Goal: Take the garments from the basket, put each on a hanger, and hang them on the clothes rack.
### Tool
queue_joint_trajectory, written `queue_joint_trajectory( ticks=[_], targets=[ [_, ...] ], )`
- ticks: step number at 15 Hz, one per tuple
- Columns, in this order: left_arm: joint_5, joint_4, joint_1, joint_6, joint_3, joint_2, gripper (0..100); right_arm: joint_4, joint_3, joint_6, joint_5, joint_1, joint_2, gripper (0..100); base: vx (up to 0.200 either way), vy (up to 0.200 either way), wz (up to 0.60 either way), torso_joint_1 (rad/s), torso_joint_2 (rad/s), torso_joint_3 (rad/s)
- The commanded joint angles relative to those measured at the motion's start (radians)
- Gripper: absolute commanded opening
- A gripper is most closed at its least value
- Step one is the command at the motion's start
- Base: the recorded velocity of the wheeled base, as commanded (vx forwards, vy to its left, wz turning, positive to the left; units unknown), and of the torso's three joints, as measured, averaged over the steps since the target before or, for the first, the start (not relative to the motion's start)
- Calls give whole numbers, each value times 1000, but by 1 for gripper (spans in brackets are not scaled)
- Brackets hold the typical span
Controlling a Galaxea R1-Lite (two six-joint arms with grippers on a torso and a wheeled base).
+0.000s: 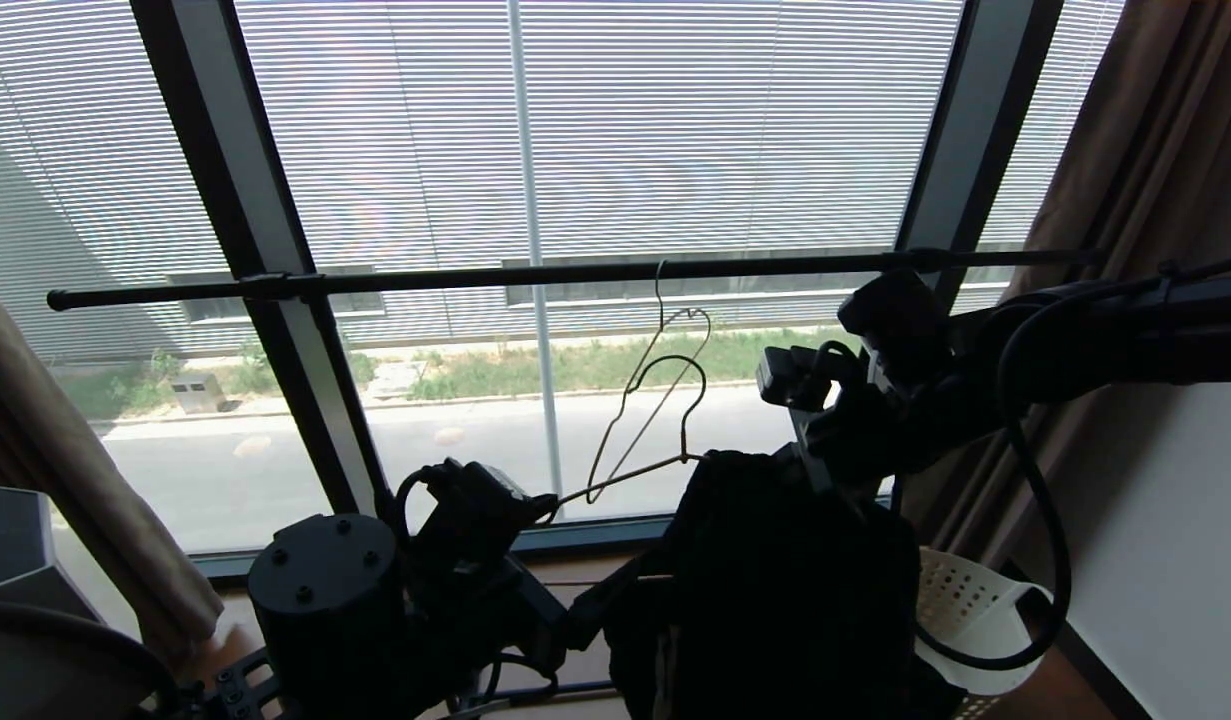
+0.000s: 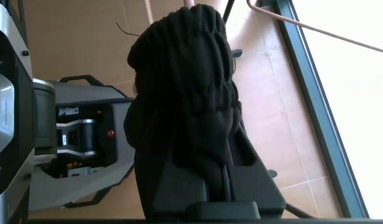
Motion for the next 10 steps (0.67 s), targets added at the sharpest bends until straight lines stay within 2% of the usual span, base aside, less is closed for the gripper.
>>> queue_joint_trajectory(
  ticks=[1,5,6,8,10],
  targets=[
    [2,-4,6,-2,11,-11,100,0,10,3,-1,9,-6,0,0,0,0,0,0,0],
    [20,-8,72,-2,20,-79,100,2,13,41,-8,9,-9,0,0,0,0,0,0,0],
    [22,-2,119,-38,23,-152,100,0,10,70,-28,9,-14,0,0,0,0,0,0,0],
    [9,81,190,-180,86,-261,100,8,23,142,-38,11,-71,0,0,0,0,0,0,0],
    [-69,185,241,-345,132,-313,100,43,45,150,-39,8,-129,0,0,0,0,0,0,0]
  ],
)
